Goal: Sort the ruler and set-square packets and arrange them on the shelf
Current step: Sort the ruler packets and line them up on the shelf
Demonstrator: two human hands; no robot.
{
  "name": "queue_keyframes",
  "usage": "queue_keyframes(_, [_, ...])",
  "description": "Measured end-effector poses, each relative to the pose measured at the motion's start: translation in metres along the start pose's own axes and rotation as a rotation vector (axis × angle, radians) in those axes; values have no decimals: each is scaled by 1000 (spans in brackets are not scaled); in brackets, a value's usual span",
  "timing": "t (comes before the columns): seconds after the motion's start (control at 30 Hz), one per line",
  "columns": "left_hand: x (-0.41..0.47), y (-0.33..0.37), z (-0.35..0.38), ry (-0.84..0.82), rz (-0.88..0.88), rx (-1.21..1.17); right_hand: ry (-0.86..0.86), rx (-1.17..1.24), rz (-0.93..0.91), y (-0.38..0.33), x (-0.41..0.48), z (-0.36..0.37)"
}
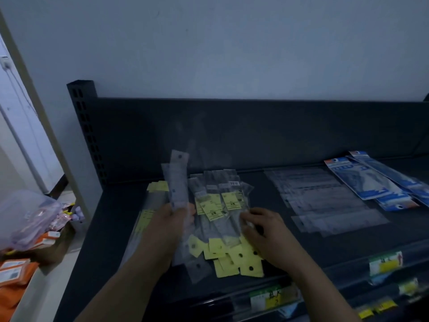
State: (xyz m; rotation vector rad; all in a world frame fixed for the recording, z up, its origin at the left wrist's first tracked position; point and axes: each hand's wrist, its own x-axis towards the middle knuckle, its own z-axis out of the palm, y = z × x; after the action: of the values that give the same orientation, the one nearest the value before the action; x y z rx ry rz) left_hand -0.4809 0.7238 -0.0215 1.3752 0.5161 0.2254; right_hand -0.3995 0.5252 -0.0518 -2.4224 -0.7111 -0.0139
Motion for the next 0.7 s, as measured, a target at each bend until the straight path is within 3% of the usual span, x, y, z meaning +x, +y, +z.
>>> queue_keyframes(0.17, [-4,1,0,-27,-13,28,-102,46,52,-7,-9,-9])
queue_keyframes(0.27, [-4,2,-2,-44,-21,9,-19,168,79,-10,-8,-10])
queue_keyframes(0.43, [-7,3,1,-98,-48,0,-10,150,95,-14,-5,-4])
queue_keyframes(0.53, [-9,5,-1,-66,2,-75,89,174,130,-14,-9,-4])
queue_keyframes(0.63, [-13,11,2,-56,92,-182,135,364,95,-28,-14,-7])
queue_keyframes(0.7, [-19,19,14,-148,114,-244,51,578,71,-46,-16,-8])
